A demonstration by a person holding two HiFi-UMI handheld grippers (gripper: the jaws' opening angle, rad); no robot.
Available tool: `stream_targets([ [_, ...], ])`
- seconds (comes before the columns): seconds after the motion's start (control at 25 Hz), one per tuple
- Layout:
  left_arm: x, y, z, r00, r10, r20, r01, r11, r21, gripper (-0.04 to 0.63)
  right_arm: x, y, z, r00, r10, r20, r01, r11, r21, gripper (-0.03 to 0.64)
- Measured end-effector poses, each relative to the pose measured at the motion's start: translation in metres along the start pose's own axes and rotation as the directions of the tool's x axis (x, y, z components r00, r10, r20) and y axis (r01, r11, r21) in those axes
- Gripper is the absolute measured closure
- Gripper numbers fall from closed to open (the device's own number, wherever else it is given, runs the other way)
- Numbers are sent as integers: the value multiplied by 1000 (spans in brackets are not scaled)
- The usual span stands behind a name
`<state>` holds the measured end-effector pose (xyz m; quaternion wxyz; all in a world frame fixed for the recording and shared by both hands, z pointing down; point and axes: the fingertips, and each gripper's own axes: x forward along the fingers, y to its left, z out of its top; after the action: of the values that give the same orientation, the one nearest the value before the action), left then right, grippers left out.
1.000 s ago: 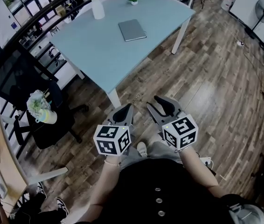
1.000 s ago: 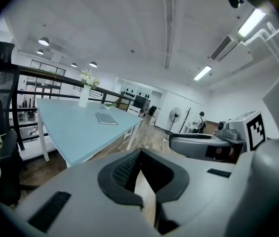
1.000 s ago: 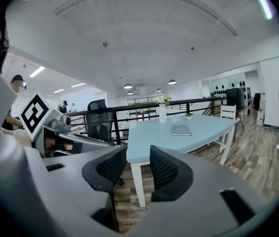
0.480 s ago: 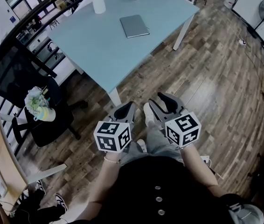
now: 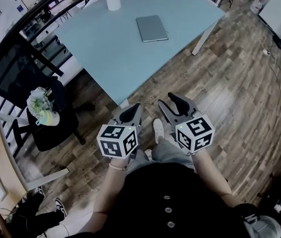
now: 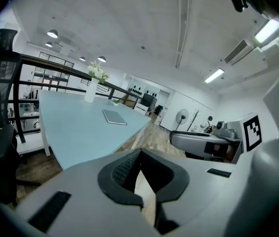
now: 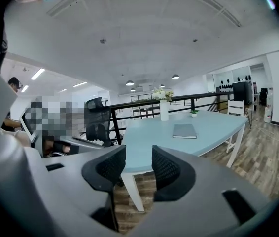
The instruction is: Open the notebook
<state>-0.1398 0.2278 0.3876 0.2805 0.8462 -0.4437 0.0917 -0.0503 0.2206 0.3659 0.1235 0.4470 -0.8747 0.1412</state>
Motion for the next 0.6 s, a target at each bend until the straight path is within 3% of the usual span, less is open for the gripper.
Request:
stream_targets([
  [0.6, 103, 21, 73, 998, 65, 15, -65, 998, 14, 578, 75, -101, 53, 996, 86, 25, -85, 996, -31, 457],
])
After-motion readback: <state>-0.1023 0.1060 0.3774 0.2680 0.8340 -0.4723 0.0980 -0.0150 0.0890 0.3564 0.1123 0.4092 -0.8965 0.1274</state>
